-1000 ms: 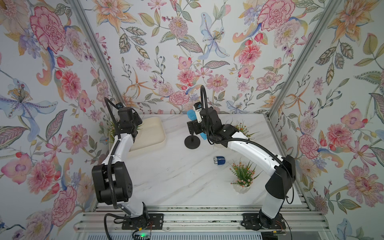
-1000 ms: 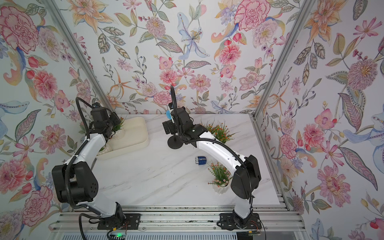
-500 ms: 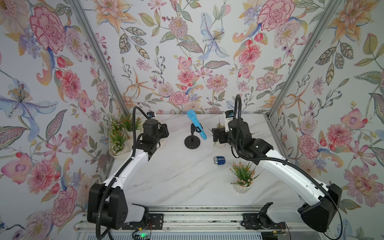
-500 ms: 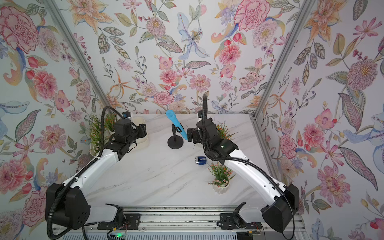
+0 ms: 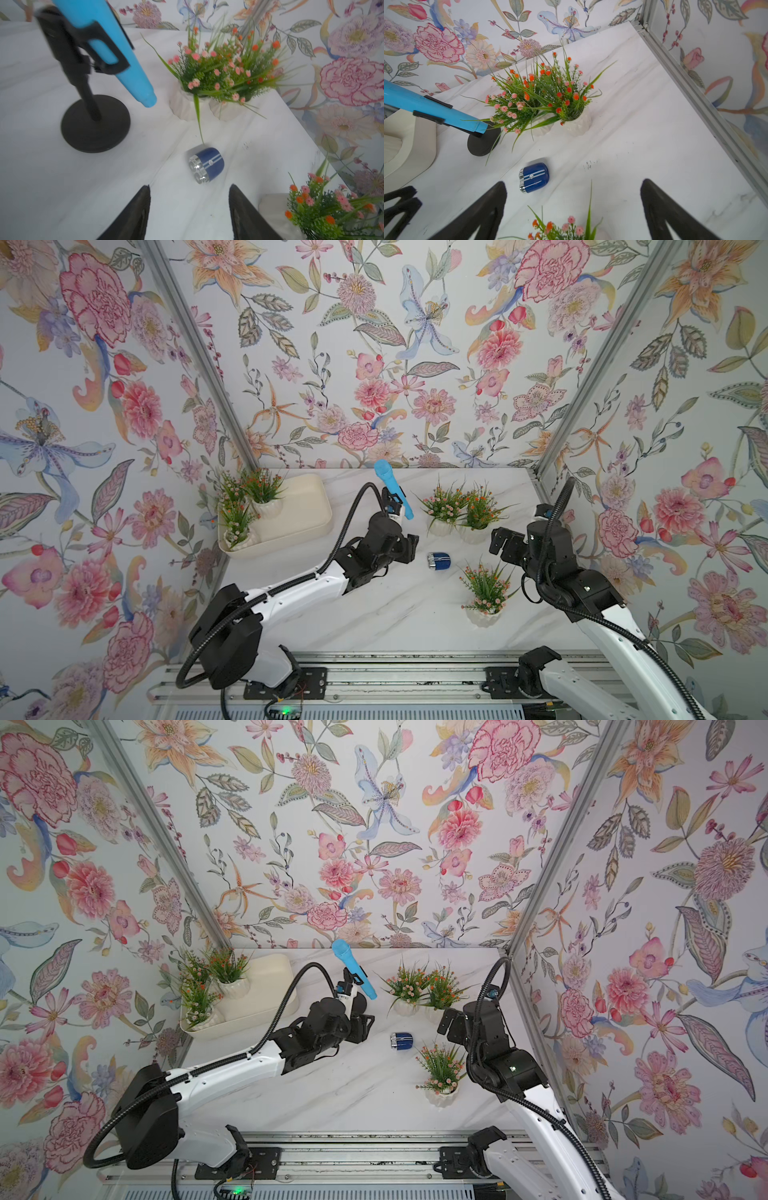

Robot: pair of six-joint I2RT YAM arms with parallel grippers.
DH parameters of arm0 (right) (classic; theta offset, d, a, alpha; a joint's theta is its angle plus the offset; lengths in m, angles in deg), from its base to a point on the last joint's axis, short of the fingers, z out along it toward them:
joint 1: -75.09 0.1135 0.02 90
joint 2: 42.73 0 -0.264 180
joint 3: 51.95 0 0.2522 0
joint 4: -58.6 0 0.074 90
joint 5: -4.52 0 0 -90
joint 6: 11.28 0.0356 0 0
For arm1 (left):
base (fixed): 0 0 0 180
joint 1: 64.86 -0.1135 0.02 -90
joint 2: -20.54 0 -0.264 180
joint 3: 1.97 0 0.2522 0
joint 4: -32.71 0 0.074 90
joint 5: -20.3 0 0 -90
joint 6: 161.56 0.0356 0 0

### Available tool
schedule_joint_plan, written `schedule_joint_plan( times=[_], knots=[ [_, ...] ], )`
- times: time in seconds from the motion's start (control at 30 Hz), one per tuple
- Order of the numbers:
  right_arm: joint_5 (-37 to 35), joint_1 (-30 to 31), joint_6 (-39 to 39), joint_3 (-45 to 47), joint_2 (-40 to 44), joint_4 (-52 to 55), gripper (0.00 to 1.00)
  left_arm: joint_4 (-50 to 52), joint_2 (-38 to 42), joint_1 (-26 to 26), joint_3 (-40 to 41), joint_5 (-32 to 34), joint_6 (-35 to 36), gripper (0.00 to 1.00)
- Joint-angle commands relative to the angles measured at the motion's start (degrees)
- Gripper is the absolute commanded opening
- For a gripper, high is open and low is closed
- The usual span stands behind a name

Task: Put the potted gypsophila into the storage box
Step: Pick up the baby's breath potted plant from the center of the board.

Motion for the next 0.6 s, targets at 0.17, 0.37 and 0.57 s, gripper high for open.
schedule_joint_plan(
  times=[0.17,0.37,0.57],
  knots=[
    [11.7,-9.0,9.7,9.4,8.1,7.4,1.00,3.1,-13.2,8.3,-8.8,-5.7,0.1,0.60],
    [20.3,-14.7,11.3,14.7,11.8,6.7,1.00,6.6,-18.7,10.1,-14.4,-10.1,1.4,0.59],
    [30.5,-15.6,13.8,23.7,17.6,-0.5,1.00,10.0,-22.2,11.5,-18.0,-13.1,2.8,0.59]
  ],
)
